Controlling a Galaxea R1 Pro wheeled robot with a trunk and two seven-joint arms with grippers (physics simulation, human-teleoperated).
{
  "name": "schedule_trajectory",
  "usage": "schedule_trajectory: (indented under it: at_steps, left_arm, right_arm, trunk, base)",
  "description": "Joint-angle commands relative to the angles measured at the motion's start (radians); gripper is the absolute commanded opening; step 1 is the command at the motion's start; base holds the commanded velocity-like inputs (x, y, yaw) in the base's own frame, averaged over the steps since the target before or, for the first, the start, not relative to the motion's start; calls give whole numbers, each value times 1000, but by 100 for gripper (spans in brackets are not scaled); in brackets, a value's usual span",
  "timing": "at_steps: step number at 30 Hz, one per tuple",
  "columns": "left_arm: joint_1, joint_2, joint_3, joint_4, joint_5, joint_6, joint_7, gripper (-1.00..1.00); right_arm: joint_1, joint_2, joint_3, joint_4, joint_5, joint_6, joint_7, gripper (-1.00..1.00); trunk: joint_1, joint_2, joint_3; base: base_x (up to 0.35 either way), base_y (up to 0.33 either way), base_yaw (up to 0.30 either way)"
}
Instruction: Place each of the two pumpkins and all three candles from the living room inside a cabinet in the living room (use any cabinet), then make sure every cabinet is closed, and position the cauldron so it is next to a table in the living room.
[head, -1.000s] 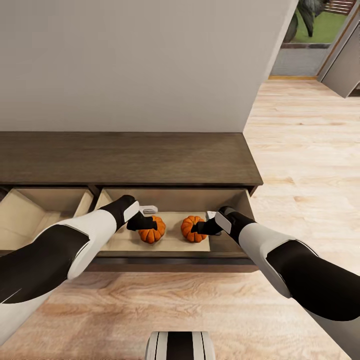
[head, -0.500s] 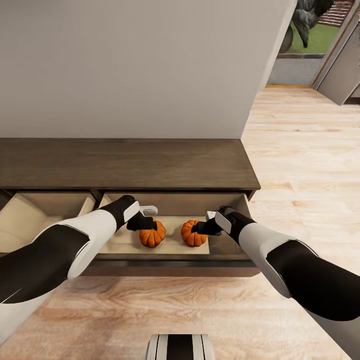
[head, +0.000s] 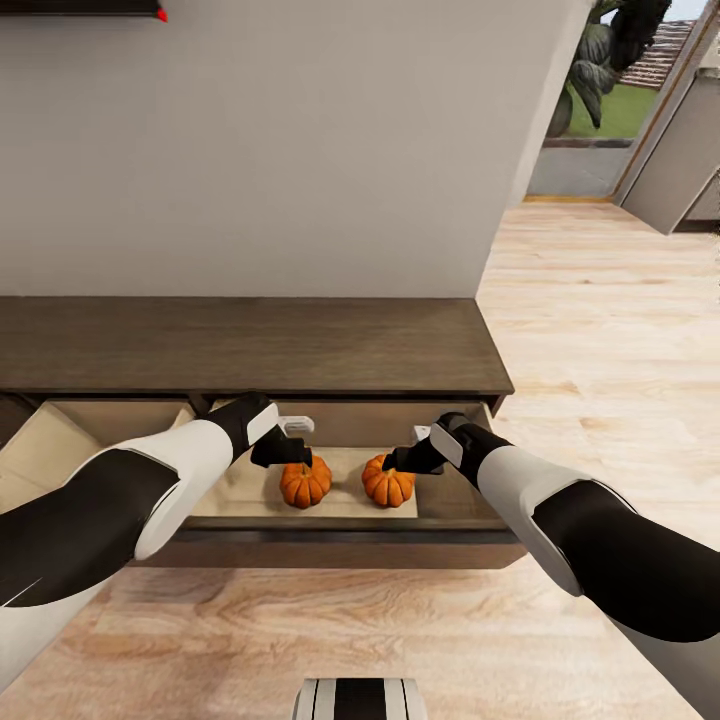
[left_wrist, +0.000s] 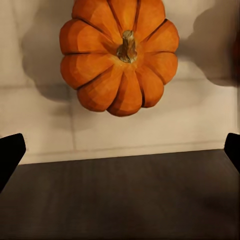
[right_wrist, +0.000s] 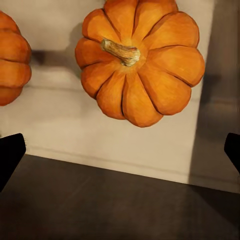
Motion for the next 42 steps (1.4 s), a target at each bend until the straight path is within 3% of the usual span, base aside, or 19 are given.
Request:
schedule_trajectory:
  at_steps: [1,10,33,42]
  left_arm:
    - [-1,0,-8,2,10,1,2,100]
    - [-1,0,-8,2,10,2,2,100]
    - [5,0,-8,2,10,1,3,100]
    - [6,0,-8,2,10,0,4,100]
  right_arm:
    - [-1,0,9,0,1,3,7,100]
    - [-1,0,9,0,1,3,7,100]
    - [-1,0,9,0,2,3,7,100]
    - [-1,0,9,1,2,3,7,100]
  trunk:
    - [-1,0,3]
    - [-3,1,26]
    - [-3,1,26]
    - [-7,3,61]
  base:
    - [0,0,0]
    - [0,0,0]
    - [-14,0,0]
    - [0,0,0]
